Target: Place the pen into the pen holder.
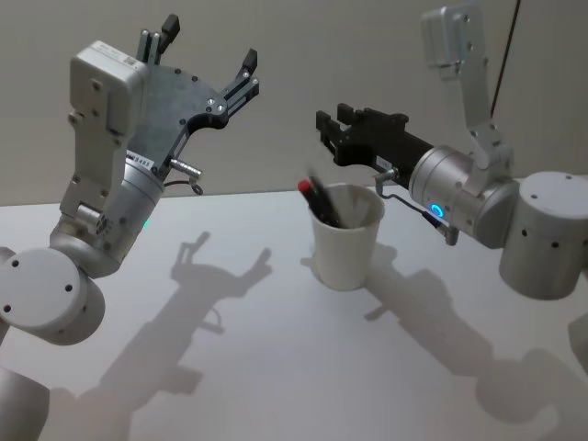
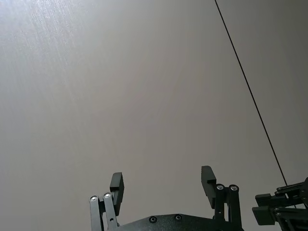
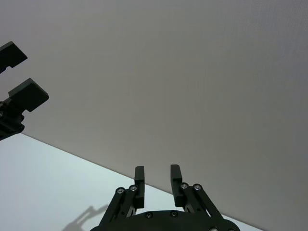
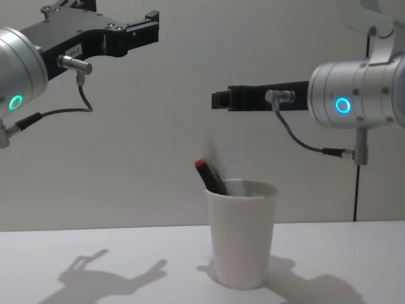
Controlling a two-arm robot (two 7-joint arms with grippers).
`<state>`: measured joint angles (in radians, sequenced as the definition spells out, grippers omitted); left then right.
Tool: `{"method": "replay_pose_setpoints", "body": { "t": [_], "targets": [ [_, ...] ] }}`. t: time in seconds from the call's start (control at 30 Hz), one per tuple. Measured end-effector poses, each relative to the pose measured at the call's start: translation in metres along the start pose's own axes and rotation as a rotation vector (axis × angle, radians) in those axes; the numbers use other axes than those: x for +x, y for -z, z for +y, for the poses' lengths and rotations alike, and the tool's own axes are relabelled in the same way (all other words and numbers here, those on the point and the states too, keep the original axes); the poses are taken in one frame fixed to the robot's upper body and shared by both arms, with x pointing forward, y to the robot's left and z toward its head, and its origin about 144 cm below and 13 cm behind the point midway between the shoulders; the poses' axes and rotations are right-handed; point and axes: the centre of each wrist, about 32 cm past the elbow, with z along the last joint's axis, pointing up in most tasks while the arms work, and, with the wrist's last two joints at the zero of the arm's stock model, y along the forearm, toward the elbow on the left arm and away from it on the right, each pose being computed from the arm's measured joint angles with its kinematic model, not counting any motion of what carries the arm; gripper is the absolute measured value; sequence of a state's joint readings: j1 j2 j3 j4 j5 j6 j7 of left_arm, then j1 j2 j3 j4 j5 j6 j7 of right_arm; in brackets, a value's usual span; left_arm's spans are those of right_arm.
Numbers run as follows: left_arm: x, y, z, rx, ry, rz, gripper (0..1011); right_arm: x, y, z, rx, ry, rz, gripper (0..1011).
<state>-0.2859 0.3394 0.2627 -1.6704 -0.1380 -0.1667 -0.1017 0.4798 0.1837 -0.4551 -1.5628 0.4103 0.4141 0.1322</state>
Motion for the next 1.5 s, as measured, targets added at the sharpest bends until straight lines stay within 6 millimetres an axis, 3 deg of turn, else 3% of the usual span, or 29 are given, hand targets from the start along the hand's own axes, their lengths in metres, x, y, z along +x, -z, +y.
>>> {"method": "replay_pose_setpoints", "body": {
  "t": [0.8,1.33,1.5],
  "targets": [
    [0.000,0.000,0.000,0.000,0.000,0.000,1001,0.001,-0.004,-0.008,0.005,0.025,-0.027,1001],
    [-0.001,0.001,0.000,0.006,0.004,0.002,1001,0.009,-0.017,-0.050,0.054,0.195,-0.071,1001],
    [-0.011,0.007,0.004,0.056,0.018,0.019,1001,0.012,-0.021,-0.063,0.064,0.250,-0.079,1001]
  ]
}}
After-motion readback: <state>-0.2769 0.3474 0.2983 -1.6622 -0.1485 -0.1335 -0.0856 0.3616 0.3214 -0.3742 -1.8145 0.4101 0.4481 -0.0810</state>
